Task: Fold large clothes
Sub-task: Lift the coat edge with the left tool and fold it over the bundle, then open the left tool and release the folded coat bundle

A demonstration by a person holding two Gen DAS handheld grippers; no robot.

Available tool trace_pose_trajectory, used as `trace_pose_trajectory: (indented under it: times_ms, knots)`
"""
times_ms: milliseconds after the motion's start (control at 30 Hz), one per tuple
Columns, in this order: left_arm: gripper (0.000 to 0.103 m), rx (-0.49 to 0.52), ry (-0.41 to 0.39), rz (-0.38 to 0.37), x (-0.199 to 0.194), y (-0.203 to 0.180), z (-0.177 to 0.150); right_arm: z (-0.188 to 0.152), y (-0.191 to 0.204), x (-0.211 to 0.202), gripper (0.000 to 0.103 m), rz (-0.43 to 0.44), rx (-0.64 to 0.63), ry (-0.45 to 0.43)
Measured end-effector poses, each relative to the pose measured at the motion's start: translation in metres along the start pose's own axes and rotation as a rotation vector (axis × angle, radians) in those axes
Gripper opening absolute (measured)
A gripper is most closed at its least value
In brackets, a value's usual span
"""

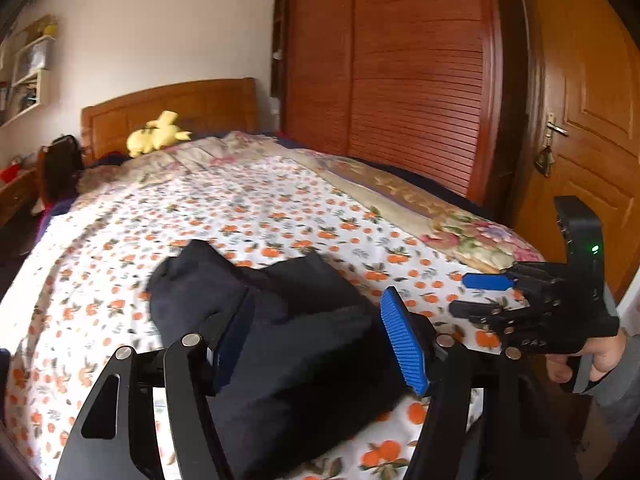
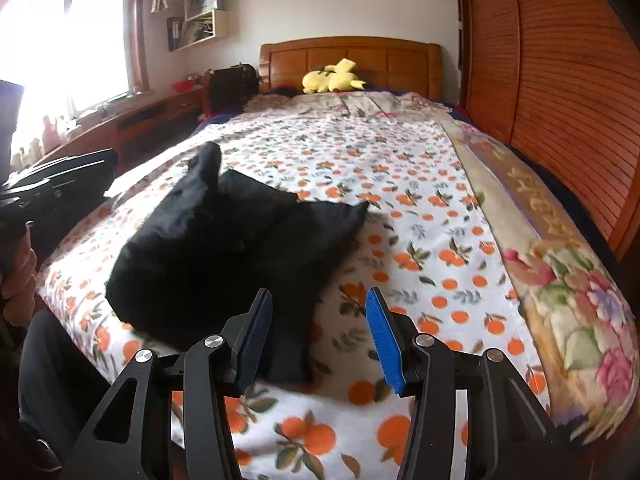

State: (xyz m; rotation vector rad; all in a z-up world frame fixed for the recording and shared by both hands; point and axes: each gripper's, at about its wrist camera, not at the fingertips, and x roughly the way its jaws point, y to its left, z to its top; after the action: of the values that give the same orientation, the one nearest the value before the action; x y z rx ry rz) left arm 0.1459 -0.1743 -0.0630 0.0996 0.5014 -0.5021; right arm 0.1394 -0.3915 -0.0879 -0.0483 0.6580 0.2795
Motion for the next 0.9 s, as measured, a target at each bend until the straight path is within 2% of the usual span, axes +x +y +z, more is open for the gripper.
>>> trace_pose_trajectory:
  times_ms: [167,333,400,633,867,900]
  knots:
    - [0.074,-0.029,-0.002,0.043,-0.011,0.03,-0.008,0.015,0.021,0.005,0.047,0.026,-0.029,-0.012]
    - [0.096,-0.044,-0.011,0.089,-0.021,0.052,-0.022,0.032,0.049,0.021,0.047,0.062,-0.066,-0.016]
    - [0.101,-0.047,-0.005,0.11,-0.023,0.059,-0.028,0.038,0.058,0.026,0.047,0.08,-0.075,-0.018]
    - [0.101,-0.082,0.027,0.156,-0.028,0.093,-0.053,0.059,0.093,0.057,0.051,0.121,-0.12,0.0]
    - [0.101,-0.119,0.044,0.178,-0.034,0.122,-0.074,0.062,0.103,0.094,0.054,0.113,-0.112,0.064]
    - [0.101,-0.124,0.045,0.181,-0.035,0.125,-0.076,0.062,0.103,0.098,0.057,0.111,-0.107,0.073]
